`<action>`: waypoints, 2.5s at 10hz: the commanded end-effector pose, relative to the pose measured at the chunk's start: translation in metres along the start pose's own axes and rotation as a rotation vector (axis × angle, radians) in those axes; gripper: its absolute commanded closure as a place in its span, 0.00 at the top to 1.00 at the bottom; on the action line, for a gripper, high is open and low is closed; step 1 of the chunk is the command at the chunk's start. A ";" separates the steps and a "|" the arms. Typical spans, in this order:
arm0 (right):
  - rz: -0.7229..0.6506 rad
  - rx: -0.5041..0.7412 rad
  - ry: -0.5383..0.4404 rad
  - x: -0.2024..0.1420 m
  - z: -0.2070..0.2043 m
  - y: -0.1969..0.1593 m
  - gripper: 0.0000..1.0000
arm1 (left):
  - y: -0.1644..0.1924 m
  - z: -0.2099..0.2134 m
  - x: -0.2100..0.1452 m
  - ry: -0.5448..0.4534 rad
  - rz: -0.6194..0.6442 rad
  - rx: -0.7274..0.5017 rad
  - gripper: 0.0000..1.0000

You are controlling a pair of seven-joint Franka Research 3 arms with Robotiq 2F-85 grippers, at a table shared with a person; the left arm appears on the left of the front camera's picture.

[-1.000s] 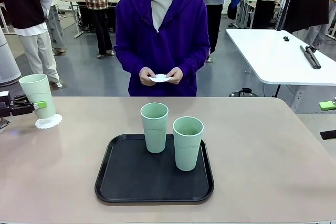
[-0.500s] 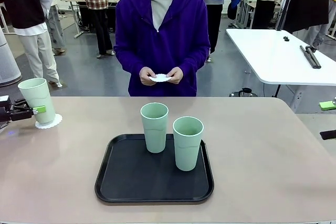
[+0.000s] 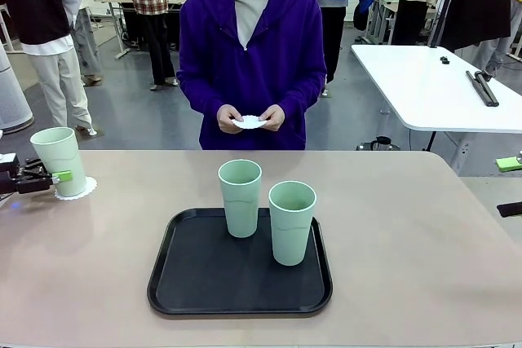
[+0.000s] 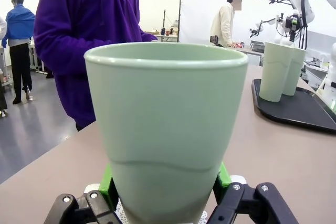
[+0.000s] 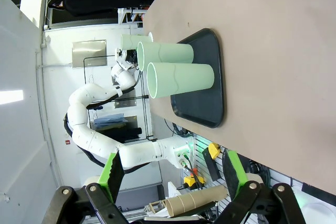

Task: Place coasters on the table and set cups on them.
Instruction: Pick up one Reusable plastic cup and place it on a coaster set by the human.

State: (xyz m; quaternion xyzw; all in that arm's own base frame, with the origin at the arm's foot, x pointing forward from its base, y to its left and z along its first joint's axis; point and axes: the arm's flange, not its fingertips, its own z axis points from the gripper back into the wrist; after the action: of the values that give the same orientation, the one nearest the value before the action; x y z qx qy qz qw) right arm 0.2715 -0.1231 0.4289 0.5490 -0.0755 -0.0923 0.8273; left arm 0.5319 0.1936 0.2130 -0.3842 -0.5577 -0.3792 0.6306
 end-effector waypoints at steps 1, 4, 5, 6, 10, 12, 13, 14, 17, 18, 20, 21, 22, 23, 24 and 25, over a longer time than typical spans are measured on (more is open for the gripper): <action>-0.001 0.018 -0.003 0.002 0.000 0.002 1.00 | -0.002 0.001 -0.005 0.014 -0.039 -0.043 0.85; -0.001 0.018 -0.003 0.002 0.000 0.002 1.00 | -0.002 0.002 -0.005 0.027 -0.031 -0.050 1.00; -0.001 0.018 -0.003 0.002 0.000 0.002 1.00 | -0.002 0.002 -0.004 0.033 -0.028 -0.051 1.00; -0.001 0.018 -0.003 0.002 0.000 0.002 1.00 | -0.002 0.001 -0.004 0.037 -0.025 -0.052 1.00; -0.001 0.018 -0.003 0.002 0.000 0.002 1.00 | 0.002 0.004 -0.004 0.053 0.004 -0.082 1.00; -0.001 0.018 -0.003 0.002 0.000 0.002 1.00 | 0.003 0.006 -0.004 0.052 0.007 -0.082 1.00; -0.001 0.018 -0.003 0.002 0.000 0.002 1.00 | 0.005 0.007 -0.003 0.051 0.008 -0.082 1.00; -0.001 0.018 -0.003 0.002 0.000 0.002 1.00 | 0.005 0.009 -0.001 0.052 0.008 -0.083 1.00; -0.001 0.018 -0.003 0.002 0.000 0.002 1.00 | 0.007 0.022 0.003 0.067 0.014 -0.084 1.00; -0.001 0.018 -0.003 0.002 0.000 0.002 1.00 | 0.008 0.027 0.005 0.072 0.020 -0.083 1.00; -0.001 0.018 -0.003 0.002 0.000 0.002 1.00 | 0.011 0.037 0.006 0.107 0.026 -0.057 1.00; -0.001 0.018 -0.003 0.002 0.000 0.002 1.00 | 0.013 0.042 0.007 0.117 0.031 -0.046 1.00; -0.001 0.018 -0.003 0.002 0.000 0.002 1.00 | 0.013 0.048 0.009 0.135 0.033 -0.040 1.00; -0.001 0.018 -0.003 0.002 0.000 0.002 1.00 | 0.011 0.054 0.015 0.181 0.024 -0.001 1.00; -0.001 0.018 -0.003 0.002 0.000 0.002 1.00 | -0.001 0.057 0.036 0.252 0.044 0.062 1.00; -0.001 0.018 -0.003 0.002 0.000 0.002 1.00 | -0.014 0.059 0.061 0.365 0.020 0.175 1.00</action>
State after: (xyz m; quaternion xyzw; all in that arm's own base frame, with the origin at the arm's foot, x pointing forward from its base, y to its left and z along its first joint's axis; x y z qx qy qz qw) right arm 0.2715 -0.1231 0.4289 0.5490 -0.0753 -0.0923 0.8273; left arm 0.5189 0.2583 0.2462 -0.3088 -0.4962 -0.3932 0.7098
